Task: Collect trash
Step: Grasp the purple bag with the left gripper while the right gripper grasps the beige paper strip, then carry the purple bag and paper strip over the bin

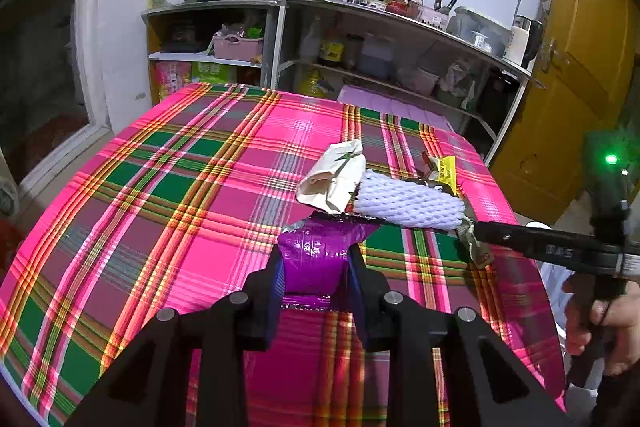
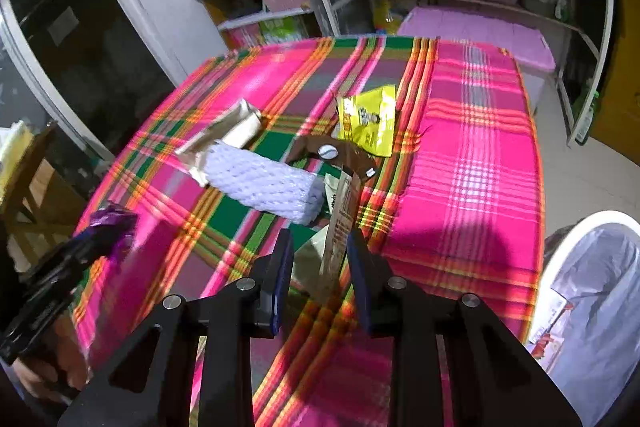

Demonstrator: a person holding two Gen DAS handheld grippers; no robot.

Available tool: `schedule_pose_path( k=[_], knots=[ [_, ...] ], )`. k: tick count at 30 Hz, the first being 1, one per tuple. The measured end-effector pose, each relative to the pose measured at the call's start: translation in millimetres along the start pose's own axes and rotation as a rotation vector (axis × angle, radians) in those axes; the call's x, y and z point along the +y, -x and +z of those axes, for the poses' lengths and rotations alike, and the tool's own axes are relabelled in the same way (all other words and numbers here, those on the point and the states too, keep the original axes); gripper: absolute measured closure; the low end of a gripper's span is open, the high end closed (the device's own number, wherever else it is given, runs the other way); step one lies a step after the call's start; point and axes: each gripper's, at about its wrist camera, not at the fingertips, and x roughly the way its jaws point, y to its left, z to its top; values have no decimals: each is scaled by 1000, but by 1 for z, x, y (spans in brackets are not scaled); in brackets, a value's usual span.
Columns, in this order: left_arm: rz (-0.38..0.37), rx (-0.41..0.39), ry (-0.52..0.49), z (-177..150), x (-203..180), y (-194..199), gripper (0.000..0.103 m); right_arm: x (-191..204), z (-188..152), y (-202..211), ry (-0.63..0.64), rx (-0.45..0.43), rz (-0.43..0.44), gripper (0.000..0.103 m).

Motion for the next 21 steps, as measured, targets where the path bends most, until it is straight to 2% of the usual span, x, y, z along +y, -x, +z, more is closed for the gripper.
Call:
schedule_pose_path(
  k=[4, 12, 21],
  knots=[
    [-2, 2, 3, -1, 4, -3, 74, -2, 4, -13, -6, 18, -9, 74],
    [-12, 11, 4, -3, 2, -9, 74, 2, 3, -9, 25, -4, -37, 78],
    [-23, -4, -13, -2, -6, 0, 74, 2, -7, 29, 24, -76, -13, 79]
  ],
)
